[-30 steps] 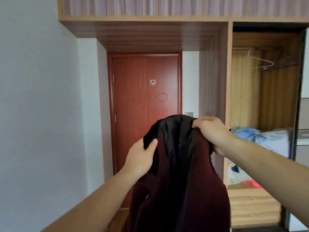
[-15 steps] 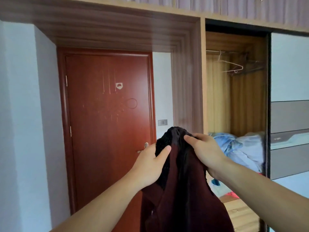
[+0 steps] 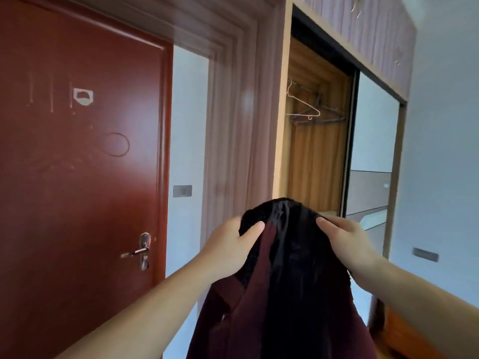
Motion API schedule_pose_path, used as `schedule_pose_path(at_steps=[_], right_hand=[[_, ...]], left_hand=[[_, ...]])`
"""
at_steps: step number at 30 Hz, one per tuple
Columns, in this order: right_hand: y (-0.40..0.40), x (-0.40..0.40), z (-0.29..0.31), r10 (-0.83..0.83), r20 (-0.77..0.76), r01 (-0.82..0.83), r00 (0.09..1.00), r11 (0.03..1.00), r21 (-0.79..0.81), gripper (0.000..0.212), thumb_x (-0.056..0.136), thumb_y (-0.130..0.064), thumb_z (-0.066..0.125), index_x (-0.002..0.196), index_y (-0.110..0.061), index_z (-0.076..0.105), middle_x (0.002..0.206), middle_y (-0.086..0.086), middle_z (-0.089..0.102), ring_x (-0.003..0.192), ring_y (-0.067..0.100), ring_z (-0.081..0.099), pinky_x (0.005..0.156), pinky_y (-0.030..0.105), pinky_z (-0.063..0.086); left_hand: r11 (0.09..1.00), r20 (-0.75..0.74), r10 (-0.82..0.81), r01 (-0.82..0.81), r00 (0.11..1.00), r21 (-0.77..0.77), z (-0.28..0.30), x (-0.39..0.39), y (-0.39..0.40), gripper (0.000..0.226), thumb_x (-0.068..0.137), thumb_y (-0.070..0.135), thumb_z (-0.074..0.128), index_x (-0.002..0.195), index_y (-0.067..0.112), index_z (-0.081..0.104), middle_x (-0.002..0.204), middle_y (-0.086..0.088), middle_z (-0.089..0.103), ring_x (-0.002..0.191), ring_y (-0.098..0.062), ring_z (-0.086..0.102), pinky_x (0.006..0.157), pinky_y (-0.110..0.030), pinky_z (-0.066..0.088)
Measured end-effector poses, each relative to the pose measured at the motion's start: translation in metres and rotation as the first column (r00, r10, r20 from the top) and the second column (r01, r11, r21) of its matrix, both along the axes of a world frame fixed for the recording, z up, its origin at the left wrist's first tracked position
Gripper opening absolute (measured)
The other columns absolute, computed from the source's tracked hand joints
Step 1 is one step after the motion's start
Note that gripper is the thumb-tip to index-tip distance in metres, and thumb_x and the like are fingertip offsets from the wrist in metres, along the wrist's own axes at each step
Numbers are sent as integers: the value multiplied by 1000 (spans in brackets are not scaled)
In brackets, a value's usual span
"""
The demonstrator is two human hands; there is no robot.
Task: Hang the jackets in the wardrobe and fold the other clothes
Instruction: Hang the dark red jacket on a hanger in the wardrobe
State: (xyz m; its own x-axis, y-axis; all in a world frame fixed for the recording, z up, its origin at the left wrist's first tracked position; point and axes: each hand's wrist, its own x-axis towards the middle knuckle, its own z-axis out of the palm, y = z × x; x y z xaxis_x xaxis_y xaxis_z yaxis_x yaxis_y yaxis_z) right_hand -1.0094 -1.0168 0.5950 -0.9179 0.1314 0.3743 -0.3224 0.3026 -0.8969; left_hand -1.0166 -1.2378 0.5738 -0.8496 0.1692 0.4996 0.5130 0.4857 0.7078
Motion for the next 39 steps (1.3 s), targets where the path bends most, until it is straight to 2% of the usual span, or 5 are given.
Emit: schedule_pose_path(at_steps=[7,16,20,32,39], right_hand=[[23,-87,5,-133,5,133,991,990,-52,33,99,-23,45,106,7,60,112,29,60,105,42,58,96,58,45],[100,-243,5,-40,-1,39,999,992,-124,36,98,-24,47,96,9,60,72,15,60,65,23,59,61,28,43],[129,-305,24,20,-25,-24,999,983,-180,37,100,-23,44,101,10,60,99,31,64,88,41,68,75,47,57],[180,-472,92,-9,-83,-5,996,986,-167,29,99,-24,49,88,-16,74,69,5,74,62,19,72,45,25,53],[202,-555,143,-20,-120,-10,993,970,-244,24,98,-22,52,111,-10,68,92,11,72,87,29,69,71,34,57]], left_hand=[[995,-74,-81,76,994,-63,-1,-100,46,24,94,53,47,106,39,63,95,18,69,86,4,63,78,-18,51],[986,-116,-12,-7,993,-169,13,-248,141,30,90,57,52,111,40,63,98,21,68,91,4,63,84,-24,52],[987,-173,32,-59,984,-150,28,-306,184,21,88,56,56,97,39,65,87,28,67,82,8,62,70,-16,52],[977,-257,-14,-41,966,-207,62,-462,254,93,41,90,65,119,43,44,110,26,58,102,3,57,84,-26,54],[994,-277,3,-34,961,-105,92,-536,295,112,37,89,66,132,44,29,119,27,52,108,4,53,88,-26,52]])
